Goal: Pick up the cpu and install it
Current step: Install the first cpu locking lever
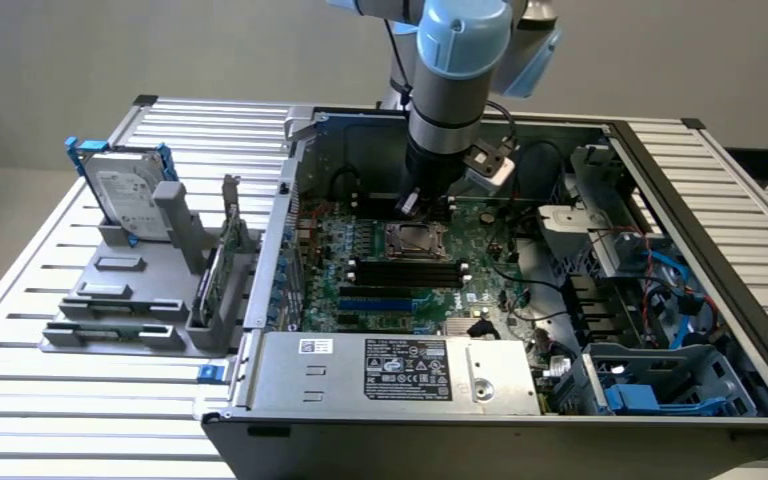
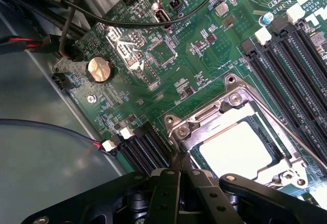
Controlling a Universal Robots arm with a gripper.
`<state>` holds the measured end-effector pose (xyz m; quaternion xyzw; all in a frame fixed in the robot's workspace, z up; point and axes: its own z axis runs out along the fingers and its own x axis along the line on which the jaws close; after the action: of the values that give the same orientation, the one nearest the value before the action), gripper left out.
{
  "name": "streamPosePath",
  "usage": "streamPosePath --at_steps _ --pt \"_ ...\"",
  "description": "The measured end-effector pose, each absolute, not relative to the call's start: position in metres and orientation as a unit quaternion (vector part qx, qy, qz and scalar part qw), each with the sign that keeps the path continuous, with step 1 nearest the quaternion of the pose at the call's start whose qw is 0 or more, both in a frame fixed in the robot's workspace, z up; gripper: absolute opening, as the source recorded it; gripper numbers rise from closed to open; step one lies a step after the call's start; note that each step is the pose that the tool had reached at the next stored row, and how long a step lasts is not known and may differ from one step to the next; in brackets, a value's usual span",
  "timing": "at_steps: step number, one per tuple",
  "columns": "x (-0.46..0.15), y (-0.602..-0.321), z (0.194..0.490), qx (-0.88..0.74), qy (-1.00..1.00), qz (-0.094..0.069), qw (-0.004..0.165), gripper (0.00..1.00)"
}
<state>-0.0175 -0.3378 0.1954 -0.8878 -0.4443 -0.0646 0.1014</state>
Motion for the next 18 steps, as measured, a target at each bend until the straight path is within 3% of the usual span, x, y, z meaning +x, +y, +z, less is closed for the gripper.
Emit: streamPosePath --at_steps 18 --pt "-0.0168 -0.3389 0.1952 -0.886 -0.443 -0.071 0.114 0.11"
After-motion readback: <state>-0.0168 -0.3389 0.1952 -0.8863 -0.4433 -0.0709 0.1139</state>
